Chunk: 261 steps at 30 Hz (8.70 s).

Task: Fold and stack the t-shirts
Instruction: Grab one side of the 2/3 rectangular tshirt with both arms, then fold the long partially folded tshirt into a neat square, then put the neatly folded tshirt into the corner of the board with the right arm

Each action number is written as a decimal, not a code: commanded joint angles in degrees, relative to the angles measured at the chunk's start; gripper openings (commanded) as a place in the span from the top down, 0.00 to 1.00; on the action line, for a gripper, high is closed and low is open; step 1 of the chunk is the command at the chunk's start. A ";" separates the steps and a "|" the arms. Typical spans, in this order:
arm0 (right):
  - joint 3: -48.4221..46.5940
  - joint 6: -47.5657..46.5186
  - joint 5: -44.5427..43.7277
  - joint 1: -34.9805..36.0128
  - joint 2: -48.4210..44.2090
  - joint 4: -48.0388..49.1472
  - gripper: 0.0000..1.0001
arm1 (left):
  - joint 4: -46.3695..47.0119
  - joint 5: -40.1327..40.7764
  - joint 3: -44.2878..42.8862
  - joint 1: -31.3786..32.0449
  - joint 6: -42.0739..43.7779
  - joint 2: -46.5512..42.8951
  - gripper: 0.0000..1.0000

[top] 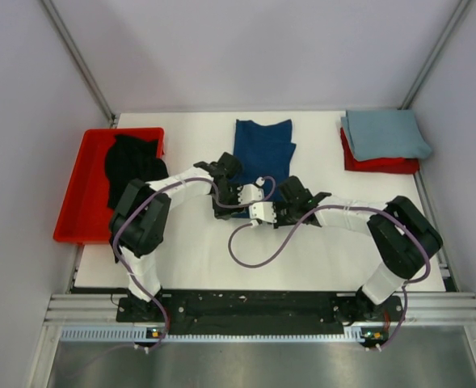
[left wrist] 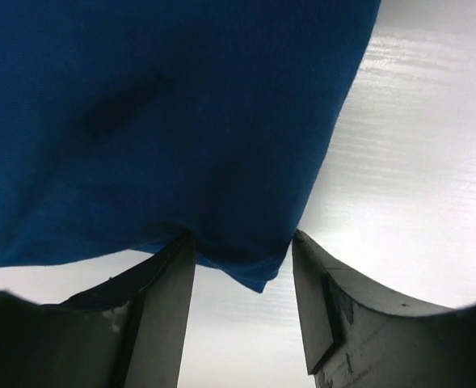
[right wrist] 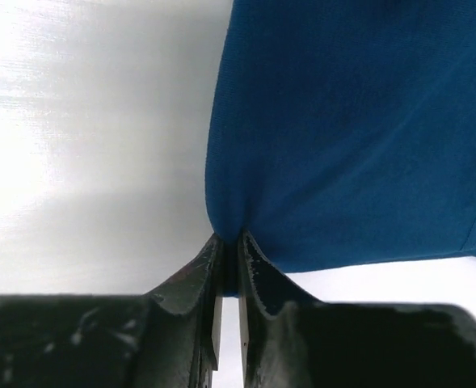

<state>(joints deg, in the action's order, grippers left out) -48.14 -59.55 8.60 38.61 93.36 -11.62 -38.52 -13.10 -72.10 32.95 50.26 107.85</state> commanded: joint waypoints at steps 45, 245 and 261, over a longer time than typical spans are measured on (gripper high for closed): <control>-8.36 31.51 11.53 -13.82 -24.39 -18.18 1.00 | -31.88 -7.20 -32.37 -5.08 -12.64 -0.57 1.00; 35.40 55.94 -14.83 -27.54 -33.51 48.18 0.01 | 53.73 2.12 41.25 -26.27 -37.25 -33.94 0.15; 34.61 55.86 -14.66 -27.45 -32.45 47.74 0.01 | 51.97 4.32 40.54 -26.97 -35.59 -34.11 0.16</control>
<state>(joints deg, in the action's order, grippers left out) -12.75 -3.44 -6.22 10.46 60.38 34.28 11.25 -8.86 -30.11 6.35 14.09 73.80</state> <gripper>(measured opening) 0.987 0.844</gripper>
